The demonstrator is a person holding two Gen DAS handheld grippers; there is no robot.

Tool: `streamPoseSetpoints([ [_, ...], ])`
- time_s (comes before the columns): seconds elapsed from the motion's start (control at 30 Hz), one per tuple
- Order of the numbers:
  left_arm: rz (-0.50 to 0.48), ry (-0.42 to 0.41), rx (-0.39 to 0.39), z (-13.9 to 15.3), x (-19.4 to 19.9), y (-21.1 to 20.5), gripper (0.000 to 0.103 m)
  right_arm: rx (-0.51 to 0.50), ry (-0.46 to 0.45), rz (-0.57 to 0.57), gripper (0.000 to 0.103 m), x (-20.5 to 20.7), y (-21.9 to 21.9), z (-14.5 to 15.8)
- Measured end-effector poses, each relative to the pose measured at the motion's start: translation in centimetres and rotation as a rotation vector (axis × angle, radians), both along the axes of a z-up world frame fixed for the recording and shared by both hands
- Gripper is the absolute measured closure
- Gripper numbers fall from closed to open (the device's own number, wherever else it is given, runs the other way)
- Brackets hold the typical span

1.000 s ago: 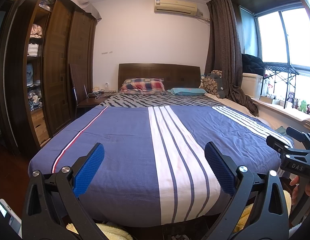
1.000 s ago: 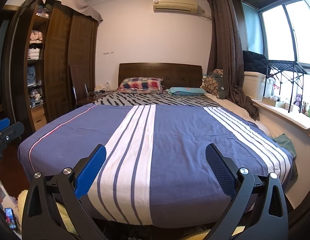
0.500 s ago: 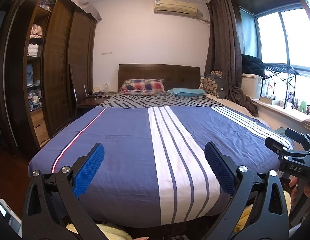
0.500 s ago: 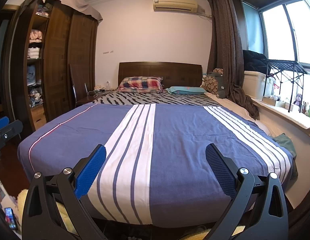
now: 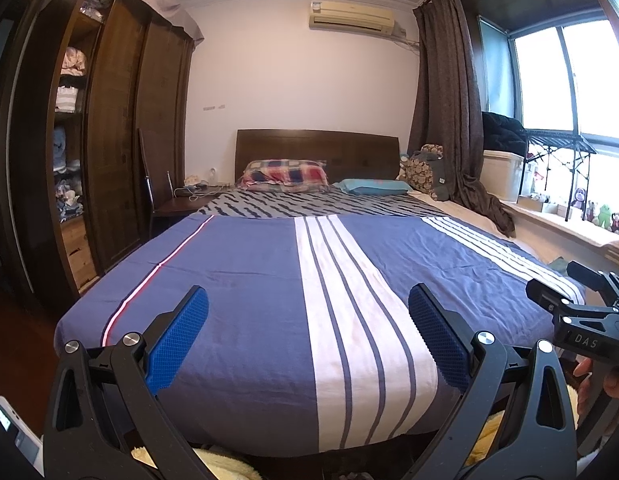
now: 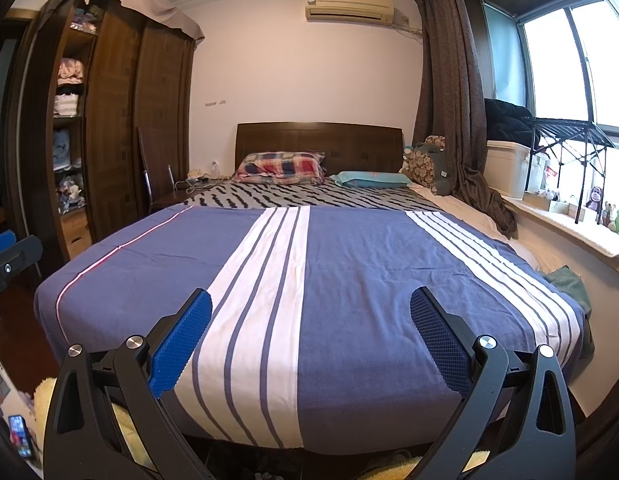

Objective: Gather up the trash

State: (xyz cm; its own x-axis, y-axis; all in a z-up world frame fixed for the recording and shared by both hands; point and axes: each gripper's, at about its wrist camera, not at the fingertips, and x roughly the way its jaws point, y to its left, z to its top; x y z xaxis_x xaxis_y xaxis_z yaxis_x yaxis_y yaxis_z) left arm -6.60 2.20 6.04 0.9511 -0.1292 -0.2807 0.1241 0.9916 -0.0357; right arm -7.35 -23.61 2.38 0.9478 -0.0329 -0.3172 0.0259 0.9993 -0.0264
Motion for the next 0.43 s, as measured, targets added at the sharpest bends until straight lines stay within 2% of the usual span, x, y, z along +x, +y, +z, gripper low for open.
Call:
streamPoseSetpoints([
  [0.43, 0.030, 0.019, -0.008, -0.07, 0.31, 0.35, 0.008, 0.003, 0.001, 0.001, 0.003, 0.01, -0.06, -0.08],
])
